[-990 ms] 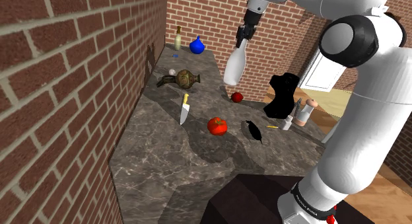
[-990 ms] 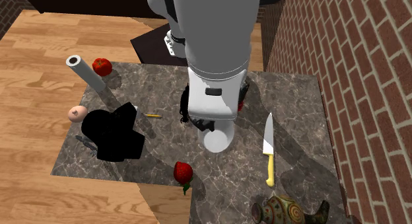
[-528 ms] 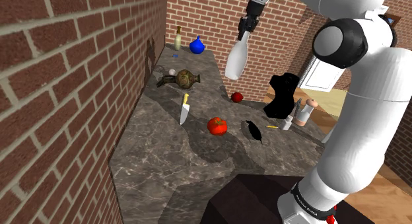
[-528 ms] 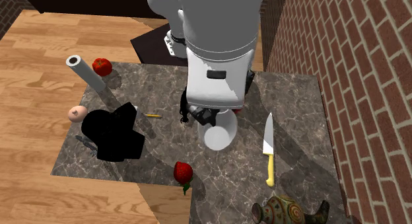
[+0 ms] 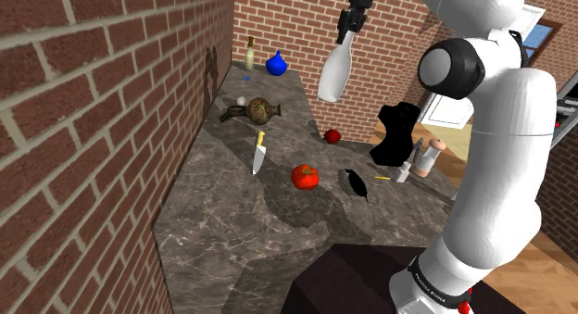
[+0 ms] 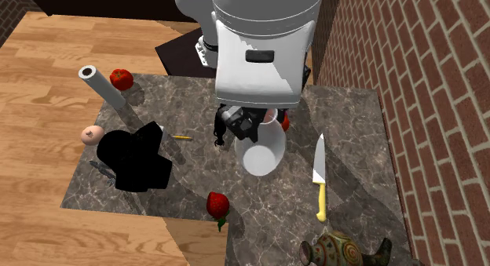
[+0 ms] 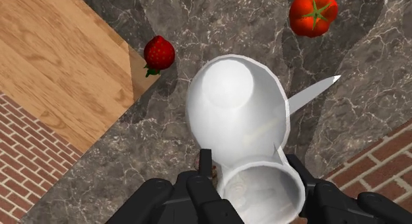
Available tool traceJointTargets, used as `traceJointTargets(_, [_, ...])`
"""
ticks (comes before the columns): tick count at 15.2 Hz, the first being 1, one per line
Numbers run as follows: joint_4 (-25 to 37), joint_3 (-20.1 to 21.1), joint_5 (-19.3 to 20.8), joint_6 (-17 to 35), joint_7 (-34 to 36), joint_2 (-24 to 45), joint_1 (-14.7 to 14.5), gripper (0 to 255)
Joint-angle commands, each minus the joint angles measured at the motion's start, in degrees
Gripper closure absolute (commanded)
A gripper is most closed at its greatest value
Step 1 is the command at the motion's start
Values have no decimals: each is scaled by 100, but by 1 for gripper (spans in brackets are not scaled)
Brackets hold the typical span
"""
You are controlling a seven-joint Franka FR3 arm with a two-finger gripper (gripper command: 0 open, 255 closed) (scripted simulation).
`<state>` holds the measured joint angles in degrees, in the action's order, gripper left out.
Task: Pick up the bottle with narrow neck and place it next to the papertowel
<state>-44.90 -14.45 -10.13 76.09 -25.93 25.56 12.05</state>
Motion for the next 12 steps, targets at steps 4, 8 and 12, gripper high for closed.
traceJointTargets(4, [-1072, -110, 153, 242, -264, -816, -10, 255])
traceJointTargets(8, [-2233, -230, 351, 524, -585, -1693, 47, 255])
traceJointTargets(12, [-3013, -365, 515, 631, -916, -2367, 173, 255])
